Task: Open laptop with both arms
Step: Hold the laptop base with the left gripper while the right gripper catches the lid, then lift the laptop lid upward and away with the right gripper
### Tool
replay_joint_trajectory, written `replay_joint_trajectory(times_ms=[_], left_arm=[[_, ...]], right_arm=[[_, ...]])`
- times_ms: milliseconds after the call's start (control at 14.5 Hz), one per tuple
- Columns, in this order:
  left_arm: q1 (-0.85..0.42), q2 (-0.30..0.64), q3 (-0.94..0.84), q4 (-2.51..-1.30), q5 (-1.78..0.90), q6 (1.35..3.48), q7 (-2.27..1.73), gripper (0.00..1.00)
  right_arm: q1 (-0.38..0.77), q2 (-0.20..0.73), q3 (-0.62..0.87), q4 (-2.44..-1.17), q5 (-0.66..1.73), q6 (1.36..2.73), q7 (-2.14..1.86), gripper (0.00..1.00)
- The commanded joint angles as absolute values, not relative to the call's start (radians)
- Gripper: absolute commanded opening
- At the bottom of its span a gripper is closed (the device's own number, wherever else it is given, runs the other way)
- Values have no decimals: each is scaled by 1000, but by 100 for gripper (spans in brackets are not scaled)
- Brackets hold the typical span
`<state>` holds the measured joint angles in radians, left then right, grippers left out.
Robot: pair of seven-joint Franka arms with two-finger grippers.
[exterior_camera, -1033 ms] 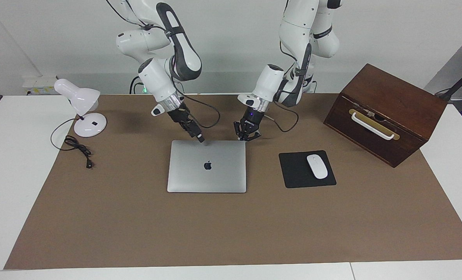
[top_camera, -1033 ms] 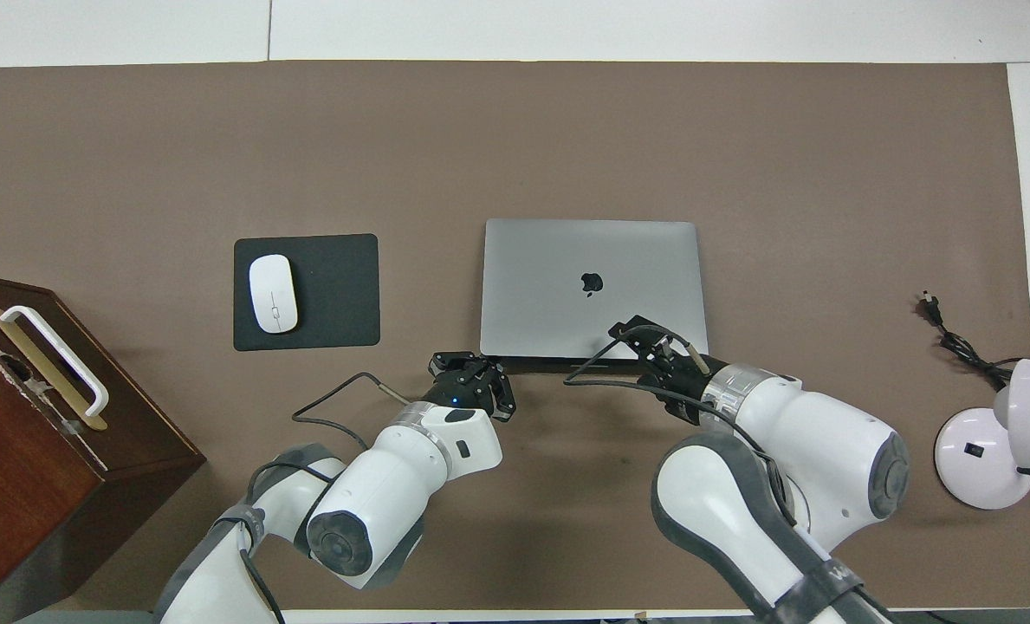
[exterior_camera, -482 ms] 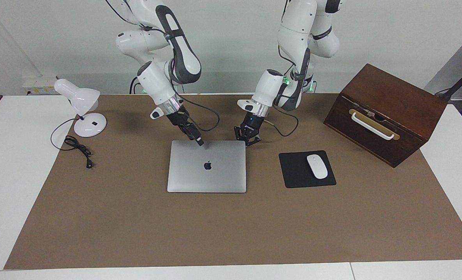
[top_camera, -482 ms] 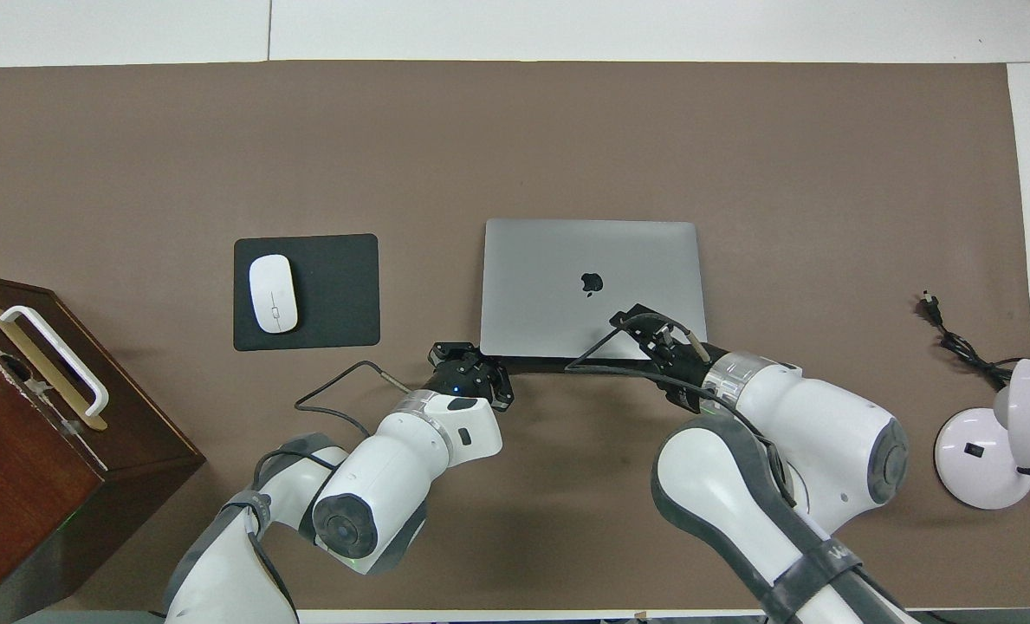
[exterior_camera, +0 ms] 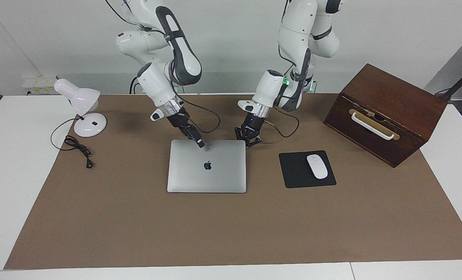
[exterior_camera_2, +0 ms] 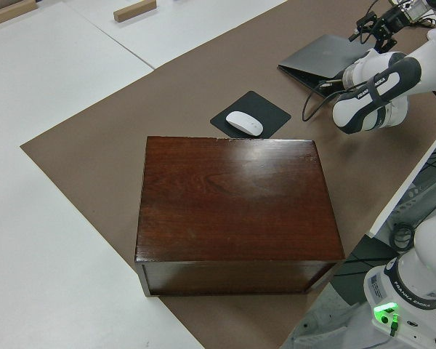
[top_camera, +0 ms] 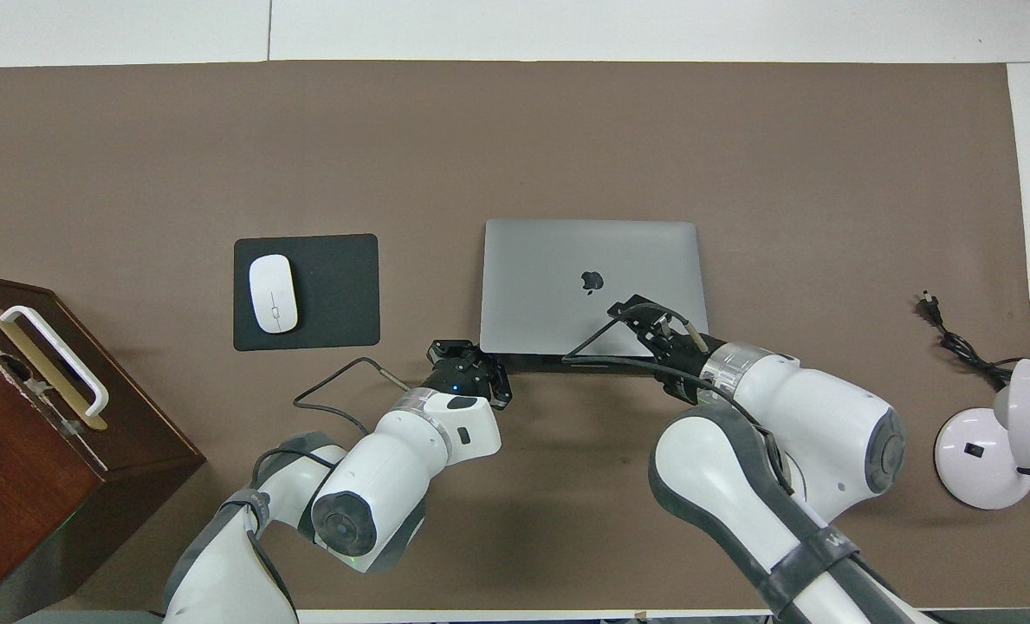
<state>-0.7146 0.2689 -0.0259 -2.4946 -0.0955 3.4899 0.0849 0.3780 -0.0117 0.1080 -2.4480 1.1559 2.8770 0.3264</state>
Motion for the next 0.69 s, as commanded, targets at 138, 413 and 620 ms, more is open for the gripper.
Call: replay_joint_trajectory(times_ms=[138,413,620], left_arm=[[-706,295,-26,-2479,-89,3504,106,0],[-706,299,-26,-2479,-91,3504,106,0],[-706,301,-26,-2479,-91,3504,106,0]], right_arm=[[364,17,117,-2398,1173,2893,287,100],[365,35,117,-2358,1173,2895,285,100],[365,60,115,-2303,1172,2895,285,100]])
